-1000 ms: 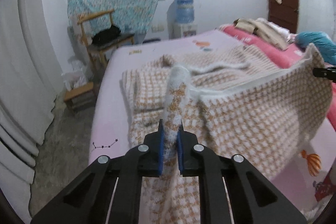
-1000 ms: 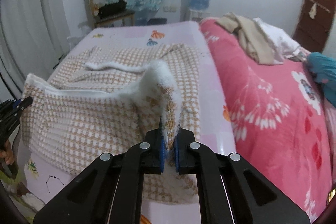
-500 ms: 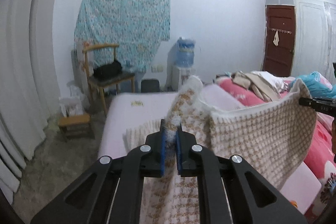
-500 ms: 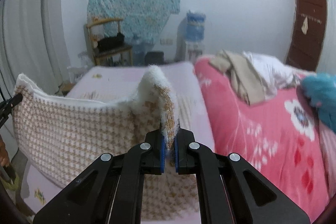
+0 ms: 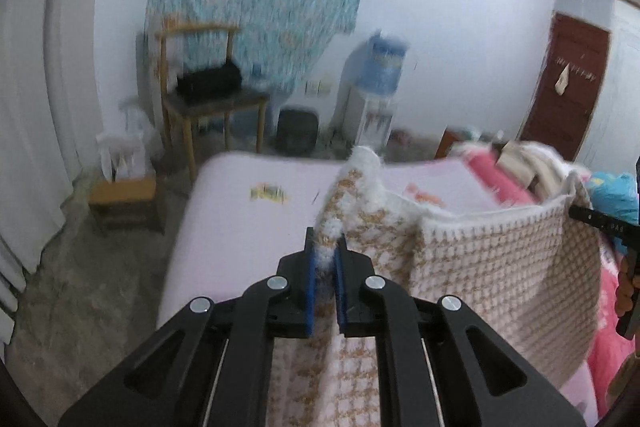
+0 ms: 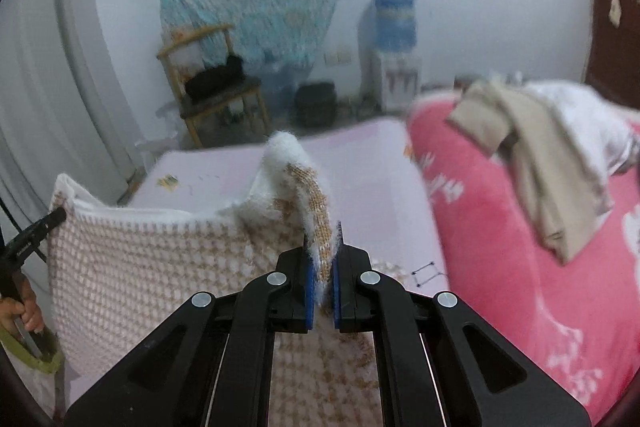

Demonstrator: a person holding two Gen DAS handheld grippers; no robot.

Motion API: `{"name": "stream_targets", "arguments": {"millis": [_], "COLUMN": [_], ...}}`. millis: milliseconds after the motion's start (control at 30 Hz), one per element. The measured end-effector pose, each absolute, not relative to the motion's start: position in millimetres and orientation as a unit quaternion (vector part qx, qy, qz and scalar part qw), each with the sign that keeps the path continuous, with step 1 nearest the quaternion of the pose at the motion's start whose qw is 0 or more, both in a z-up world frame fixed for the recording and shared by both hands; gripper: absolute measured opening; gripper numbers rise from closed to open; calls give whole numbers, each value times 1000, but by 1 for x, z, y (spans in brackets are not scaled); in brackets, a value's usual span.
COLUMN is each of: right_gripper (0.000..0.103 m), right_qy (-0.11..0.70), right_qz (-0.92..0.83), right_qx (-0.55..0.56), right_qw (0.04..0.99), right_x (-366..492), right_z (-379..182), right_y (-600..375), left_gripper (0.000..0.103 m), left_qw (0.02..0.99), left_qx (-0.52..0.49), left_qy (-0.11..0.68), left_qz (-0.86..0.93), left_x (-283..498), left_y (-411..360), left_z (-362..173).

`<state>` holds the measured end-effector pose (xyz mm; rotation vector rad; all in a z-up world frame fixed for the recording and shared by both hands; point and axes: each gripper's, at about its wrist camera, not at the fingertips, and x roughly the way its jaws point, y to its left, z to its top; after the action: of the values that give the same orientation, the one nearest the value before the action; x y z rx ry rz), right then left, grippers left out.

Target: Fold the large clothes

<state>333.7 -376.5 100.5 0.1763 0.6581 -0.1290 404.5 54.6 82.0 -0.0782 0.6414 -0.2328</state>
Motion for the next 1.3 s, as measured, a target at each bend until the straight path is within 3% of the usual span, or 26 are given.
{"name": "stream_targets", "arguments": {"millis": [200, 367, 433, 500, 633, 800, 933, 1033, 1133, 1300], "right_gripper": [7, 34, 44, 45, 66, 66, 58, 52, 54, 55], "right_qy": [396, 392, 385, 377, 346, 318, 348, 393, 429, 429], "right_qz": [-39, -2, 12, 27, 3, -25, -30, -33, -44, -67], "right_qx": [157, 283, 343, 379, 435, 431, 329, 229, 128, 171], "right_qw": [904, 875, 857, 845, 831, 844, 878, 890, 893, 885], "right_x": [376, 367, 360, 354, 336, 313, 326, 354, 381, 393], "right_z": [37, 15, 10, 8, 15, 41, 60, 58, 42, 24], "right_y": [-410, -448, -466, -478, -500, -509, -463, -411, -364, -384], "left_gripper": [9, 23, 43, 53, 56, 56, 57, 58, 58, 54], "left_qw": [901, 873, 871, 871, 879, 902, 897, 882, 865, 850], "left_qx": [-50, -116, -141, -164, -203, -161, -142, -127, -114, -212], "left_qy": [417, 456, 453, 445, 422, 382, 380, 415, 468, 468], "left_qz": [-112, -130, -130, -126, -97, -124, -175, -181, -143, -117], "left_x": [458, 473, 473, 473, 464, 440, 444, 461, 486, 495], "left_y": [57, 75, 87, 98, 120, 103, 64, 35, 20, 59], "left_z": [20, -5, -8, -6, 10, 45, 55, 40, 5, -14]}}
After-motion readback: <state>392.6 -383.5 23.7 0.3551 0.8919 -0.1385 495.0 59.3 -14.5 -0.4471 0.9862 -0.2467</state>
